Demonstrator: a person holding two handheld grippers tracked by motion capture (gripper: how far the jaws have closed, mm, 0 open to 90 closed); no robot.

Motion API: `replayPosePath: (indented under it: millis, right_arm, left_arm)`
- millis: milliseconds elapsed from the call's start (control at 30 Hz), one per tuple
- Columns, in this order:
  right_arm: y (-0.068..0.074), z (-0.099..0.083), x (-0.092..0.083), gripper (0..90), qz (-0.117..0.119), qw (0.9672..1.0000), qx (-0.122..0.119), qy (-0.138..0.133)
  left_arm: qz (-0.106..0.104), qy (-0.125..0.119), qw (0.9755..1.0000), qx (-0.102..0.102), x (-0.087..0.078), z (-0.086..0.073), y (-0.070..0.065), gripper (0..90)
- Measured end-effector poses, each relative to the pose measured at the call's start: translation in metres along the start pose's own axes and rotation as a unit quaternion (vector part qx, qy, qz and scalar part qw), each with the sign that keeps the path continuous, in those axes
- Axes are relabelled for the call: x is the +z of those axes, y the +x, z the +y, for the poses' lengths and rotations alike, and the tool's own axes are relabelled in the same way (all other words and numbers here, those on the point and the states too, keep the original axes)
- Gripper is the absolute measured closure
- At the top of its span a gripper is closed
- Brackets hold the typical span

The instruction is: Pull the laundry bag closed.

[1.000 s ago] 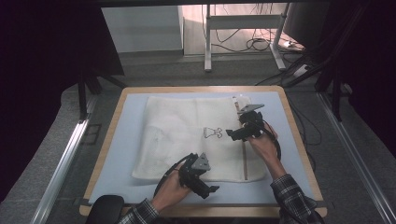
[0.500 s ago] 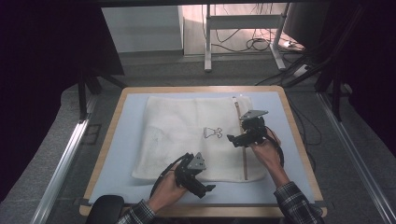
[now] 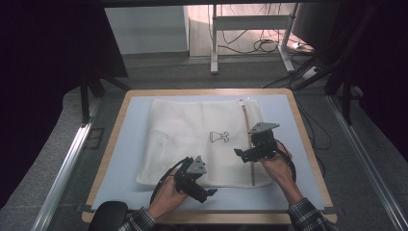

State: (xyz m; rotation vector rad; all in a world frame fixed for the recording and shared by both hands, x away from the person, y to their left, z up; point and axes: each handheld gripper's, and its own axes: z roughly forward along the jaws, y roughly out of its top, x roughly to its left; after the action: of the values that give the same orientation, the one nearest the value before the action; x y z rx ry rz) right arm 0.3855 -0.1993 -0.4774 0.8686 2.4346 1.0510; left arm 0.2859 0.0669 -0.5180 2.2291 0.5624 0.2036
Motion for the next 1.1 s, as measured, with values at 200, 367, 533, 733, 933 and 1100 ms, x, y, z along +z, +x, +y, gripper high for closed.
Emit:
replayPosePath:
  millis: [200,367,533,733,933,1100]
  right_arm:
    - [0.008,-0.008,-0.008,0.0,0.006,1.0000,-0.003,0.000]
    - [0.012,-0.014,-0.016,0.0,0.008,1.0000,-0.001,-0.001]
    - [0.017,-0.020,-0.024,0.0,0.008,0.9999,-0.007,0.000]
    - [0.022,-0.027,-0.035,0.0,0.004,0.9999,-0.010,-0.005]
    - [0.025,-0.034,-0.045,0.0,0.002,0.9999,-0.011,-0.007]
    - [0.028,-0.040,-0.052,0.0,-0.006,0.9999,-0.014,-0.006]
  left_arm:
    - [0.004,-0.001,1.0000,-0.007,-0.005,-0.004,0.003,1.0]
    - [0.011,-0.005,0.9998,-0.017,-0.012,-0.008,0.008,1.1]
    - [0.019,-0.003,0.9996,-0.022,-0.019,-0.013,0.013,1.0]
    - [0.033,-0.007,0.9990,-0.030,-0.032,-0.019,0.020,1.0]
    - [0.048,-0.016,0.9979,-0.041,-0.049,-0.028,0.025,1.1]
    - [0.065,-0.024,0.9962,-0.053,-0.063,-0.037,0.030,1.2]
